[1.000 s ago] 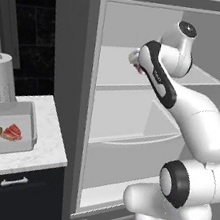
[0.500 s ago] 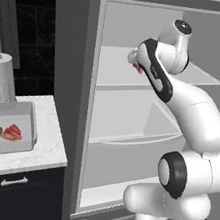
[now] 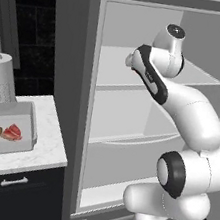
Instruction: Place one sweet potato and one steak in each tupperware on the nearby counter, to pack two identical lunches.
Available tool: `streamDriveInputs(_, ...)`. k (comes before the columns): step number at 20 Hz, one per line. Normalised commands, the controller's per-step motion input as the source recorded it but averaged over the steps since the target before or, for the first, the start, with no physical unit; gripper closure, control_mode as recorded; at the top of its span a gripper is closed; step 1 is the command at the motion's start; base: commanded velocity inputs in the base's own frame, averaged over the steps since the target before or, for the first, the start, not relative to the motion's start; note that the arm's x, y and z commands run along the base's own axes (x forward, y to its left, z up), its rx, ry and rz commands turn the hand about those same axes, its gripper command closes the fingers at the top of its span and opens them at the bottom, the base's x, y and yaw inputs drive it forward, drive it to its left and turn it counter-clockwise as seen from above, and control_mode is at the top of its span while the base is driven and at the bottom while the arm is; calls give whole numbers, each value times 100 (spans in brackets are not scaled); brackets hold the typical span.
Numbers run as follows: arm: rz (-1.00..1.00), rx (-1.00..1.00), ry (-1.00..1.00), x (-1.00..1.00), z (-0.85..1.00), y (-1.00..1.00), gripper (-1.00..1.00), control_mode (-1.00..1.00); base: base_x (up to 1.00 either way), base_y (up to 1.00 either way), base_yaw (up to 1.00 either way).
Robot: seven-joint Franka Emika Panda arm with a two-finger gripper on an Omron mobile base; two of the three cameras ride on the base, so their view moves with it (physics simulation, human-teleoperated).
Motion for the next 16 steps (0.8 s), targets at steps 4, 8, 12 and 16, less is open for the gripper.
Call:
streamDriveInputs(4,-5,0,0,6,-3,0,-100,-100,0,0,0)
streamDriveInputs(8,-5,0,0,0,-5,0,-100,-100,0,0,0)
streamDriveInputs(12,-3,0,0,0,-1,0,100,-100,0,0,0)
streamDriveInputs(16,0,0,0,-1,0,0,100,-100,0,0,0)
